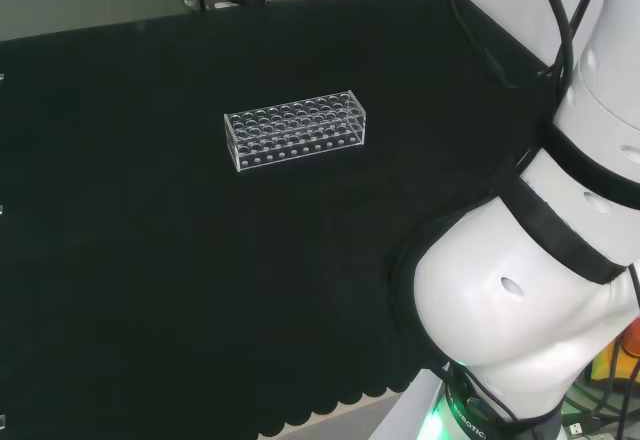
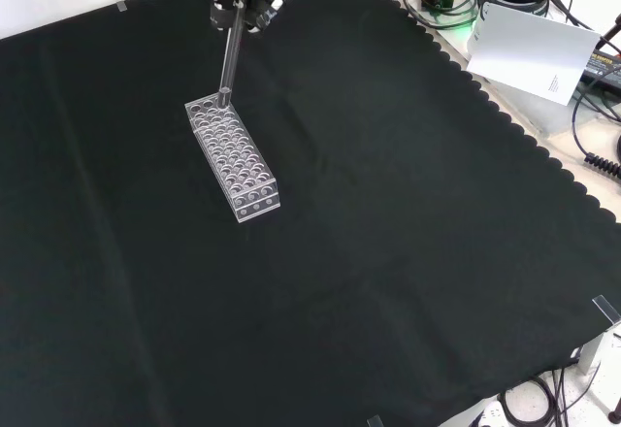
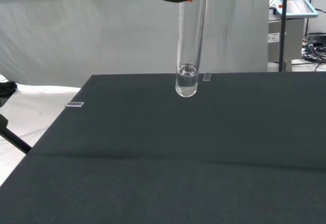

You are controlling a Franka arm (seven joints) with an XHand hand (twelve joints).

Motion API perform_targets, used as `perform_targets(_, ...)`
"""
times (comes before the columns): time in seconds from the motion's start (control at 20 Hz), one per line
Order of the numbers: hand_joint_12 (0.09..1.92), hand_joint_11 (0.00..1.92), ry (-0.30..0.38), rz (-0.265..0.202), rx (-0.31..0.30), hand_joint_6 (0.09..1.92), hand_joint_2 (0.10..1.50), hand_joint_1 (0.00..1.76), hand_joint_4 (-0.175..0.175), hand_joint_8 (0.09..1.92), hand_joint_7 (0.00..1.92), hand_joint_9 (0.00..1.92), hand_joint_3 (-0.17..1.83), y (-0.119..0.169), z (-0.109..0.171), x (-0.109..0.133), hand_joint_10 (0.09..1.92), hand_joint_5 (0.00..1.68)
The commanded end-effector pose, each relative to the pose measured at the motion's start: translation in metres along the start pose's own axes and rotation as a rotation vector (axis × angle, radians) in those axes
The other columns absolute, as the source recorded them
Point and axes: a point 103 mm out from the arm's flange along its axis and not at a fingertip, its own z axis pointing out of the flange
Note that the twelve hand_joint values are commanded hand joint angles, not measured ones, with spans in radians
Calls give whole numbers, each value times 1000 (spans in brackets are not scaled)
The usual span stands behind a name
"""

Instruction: Shake the test tube.

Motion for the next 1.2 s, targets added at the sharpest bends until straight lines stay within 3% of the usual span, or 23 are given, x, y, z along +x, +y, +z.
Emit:
perform_targets(0.05, 1091, 1026, -75, 67, 27, 87, 986, 1418, -175, 840, 1297, 1239, 1, -7, 3, -41, 533, 1321)
perform_targets(0.4, 1094, 1025, -237, 241, 92, 87, 986, 1418, -175, 841, 1296, 1238, 1, -25, 4, -136, 535, 1321)
perform_targets(0.8, 1095, 1027, -364, 467, 106, 87, 986, 1418, -175, 842, 1295, 1239, 0, -41, -26, -231, 533, 1320)
perform_targets(1.0, 1094, 1030, -392, 520, 94, 87, 986, 1418, -175, 843, 1295, 1239, 0, -43, -40, -250, 532, 1320)
perform_targets(1.2, 1092, 1031, -368, 504, 83, 87, 986, 1418, -175, 844, 1295, 1239, 0, -39, -38, -242, 532, 1320)
